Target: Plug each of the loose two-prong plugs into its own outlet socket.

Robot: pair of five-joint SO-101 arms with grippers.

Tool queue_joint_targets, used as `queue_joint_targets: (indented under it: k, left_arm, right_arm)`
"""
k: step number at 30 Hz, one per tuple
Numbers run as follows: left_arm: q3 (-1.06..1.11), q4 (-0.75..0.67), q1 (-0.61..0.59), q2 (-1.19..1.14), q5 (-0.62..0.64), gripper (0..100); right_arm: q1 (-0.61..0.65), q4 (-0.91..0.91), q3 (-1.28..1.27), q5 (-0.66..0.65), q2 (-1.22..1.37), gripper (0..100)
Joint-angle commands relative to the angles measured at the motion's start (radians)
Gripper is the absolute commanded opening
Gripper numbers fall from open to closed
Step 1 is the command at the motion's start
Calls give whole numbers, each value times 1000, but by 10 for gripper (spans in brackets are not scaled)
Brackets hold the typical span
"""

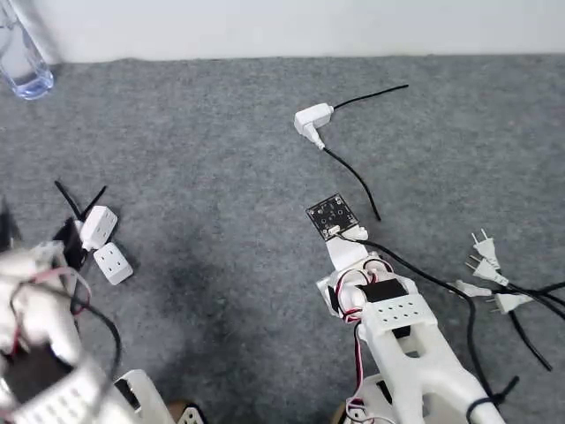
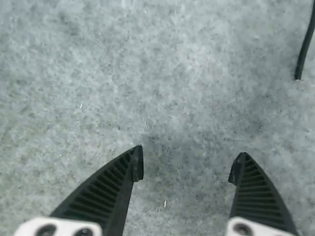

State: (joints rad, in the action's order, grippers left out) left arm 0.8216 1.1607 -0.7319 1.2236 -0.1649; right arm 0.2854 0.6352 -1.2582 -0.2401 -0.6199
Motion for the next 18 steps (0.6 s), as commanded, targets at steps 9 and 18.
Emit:
queue_joint_targets:
  k: [9,18]
  left_arm:
    - [-199,-25,213,-502,-233,344]
    - [-410,46,195,-954,-287,344]
  right_arm:
    - [7,-18,5,-14,-16,281]
    - [7,-19,5,-14,-16,281]
